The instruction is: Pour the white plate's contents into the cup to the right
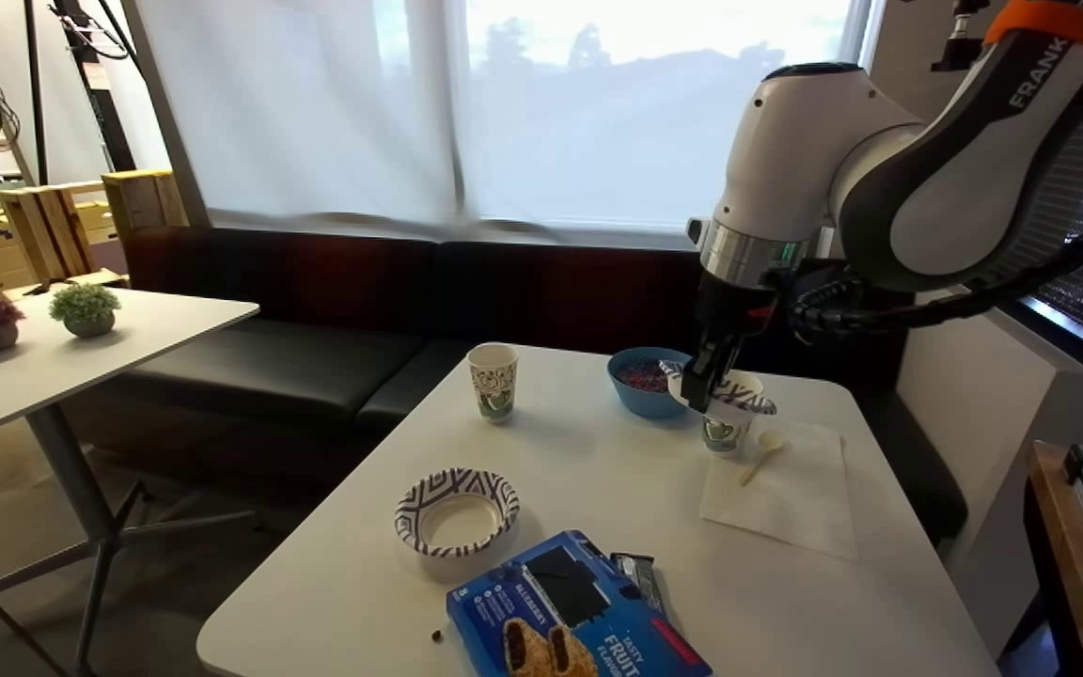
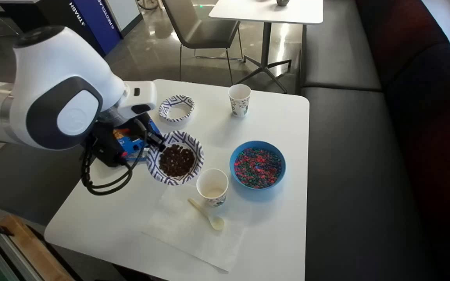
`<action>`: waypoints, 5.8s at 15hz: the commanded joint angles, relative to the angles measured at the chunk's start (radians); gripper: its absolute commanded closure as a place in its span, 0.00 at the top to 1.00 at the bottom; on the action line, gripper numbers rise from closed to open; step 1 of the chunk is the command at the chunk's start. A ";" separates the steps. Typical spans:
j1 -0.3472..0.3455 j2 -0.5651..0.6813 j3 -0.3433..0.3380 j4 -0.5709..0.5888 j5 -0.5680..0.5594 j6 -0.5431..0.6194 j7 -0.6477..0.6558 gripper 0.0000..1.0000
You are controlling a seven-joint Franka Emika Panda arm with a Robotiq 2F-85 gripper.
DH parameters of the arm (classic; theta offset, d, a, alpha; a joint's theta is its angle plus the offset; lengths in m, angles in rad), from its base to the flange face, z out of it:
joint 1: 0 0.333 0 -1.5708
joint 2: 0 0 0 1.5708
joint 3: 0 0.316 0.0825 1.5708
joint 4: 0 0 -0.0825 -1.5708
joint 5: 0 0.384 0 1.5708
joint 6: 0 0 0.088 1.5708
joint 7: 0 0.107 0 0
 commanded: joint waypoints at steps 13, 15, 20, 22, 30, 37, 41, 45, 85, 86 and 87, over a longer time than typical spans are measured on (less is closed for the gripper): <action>-0.100 -0.049 0.129 -0.086 0.187 0.158 -0.239 0.02; -0.106 -0.073 0.126 -0.107 0.174 0.203 -0.246 0.02; -0.113 -0.054 0.137 -0.086 0.228 0.285 -0.295 0.02; -0.110 -0.041 0.141 -0.084 0.242 0.334 -0.293 0.02; -0.312 0.053 0.275 -0.085 -0.040 0.495 -0.061 0.02; -0.560 0.057 0.255 -0.085 -0.538 0.527 0.197 0.02; -0.652 0.020 0.242 -0.107 -0.771 0.546 0.314 0.02; -0.723 0.003 0.206 -0.097 -1.018 0.639 0.437 0.02; -0.637 0.323 -0.148 0.193 -1.327 1.159 0.518 0.02; -0.632 0.334 -0.150 0.200 -1.327 1.173 0.516 0.02; -0.629 0.347 -0.152 0.209 -1.330 1.188 0.519 0.02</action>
